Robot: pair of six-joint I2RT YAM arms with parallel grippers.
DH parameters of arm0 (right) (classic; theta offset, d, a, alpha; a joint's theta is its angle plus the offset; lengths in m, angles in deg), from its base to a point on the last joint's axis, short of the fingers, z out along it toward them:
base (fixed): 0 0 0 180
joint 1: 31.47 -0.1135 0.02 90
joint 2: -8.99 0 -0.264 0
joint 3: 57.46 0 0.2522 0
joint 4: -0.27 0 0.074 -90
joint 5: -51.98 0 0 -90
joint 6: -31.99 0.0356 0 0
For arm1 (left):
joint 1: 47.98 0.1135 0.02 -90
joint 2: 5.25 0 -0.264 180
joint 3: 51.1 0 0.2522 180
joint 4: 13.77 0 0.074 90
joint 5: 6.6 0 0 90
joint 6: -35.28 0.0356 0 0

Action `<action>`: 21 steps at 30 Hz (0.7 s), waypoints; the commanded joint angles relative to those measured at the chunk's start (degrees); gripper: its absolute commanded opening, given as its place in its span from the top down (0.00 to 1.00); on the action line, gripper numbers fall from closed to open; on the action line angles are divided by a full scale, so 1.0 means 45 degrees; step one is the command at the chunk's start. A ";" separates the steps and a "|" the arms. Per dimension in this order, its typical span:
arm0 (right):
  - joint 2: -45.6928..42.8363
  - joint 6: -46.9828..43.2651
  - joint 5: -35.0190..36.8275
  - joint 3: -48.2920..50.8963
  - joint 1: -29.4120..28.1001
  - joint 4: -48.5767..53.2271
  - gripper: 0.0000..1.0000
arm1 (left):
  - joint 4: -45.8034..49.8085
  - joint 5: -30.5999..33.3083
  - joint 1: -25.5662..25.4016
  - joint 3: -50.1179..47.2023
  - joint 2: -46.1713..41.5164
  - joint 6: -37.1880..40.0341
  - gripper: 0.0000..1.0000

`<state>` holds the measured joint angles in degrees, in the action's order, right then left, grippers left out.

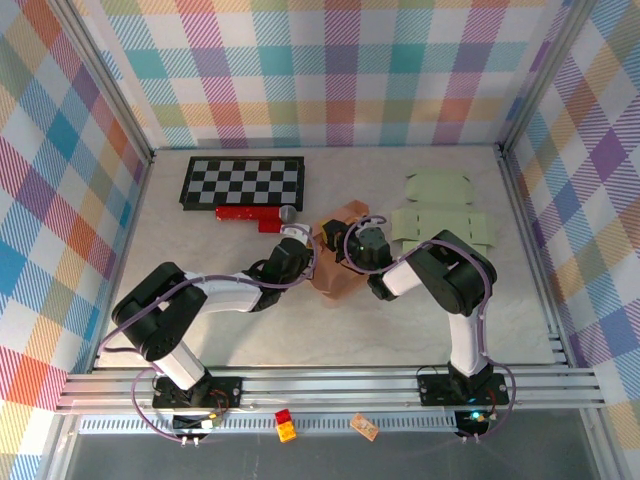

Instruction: Fold the paper box

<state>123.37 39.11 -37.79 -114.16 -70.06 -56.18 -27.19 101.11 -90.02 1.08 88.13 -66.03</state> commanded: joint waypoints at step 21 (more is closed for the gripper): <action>-0.0809 -0.0660 -0.1999 -0.0341 -0.0194 0.3842 1.00 | -0.0238 -0.0072 -0.0110 0.0350 -0.0052 0.0221 0.83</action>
<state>119.75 37.54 -39.60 -116.21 -69.41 -46.02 -27.00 101.46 -90.61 1.12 88.13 -65.53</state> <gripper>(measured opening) 0.065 0.134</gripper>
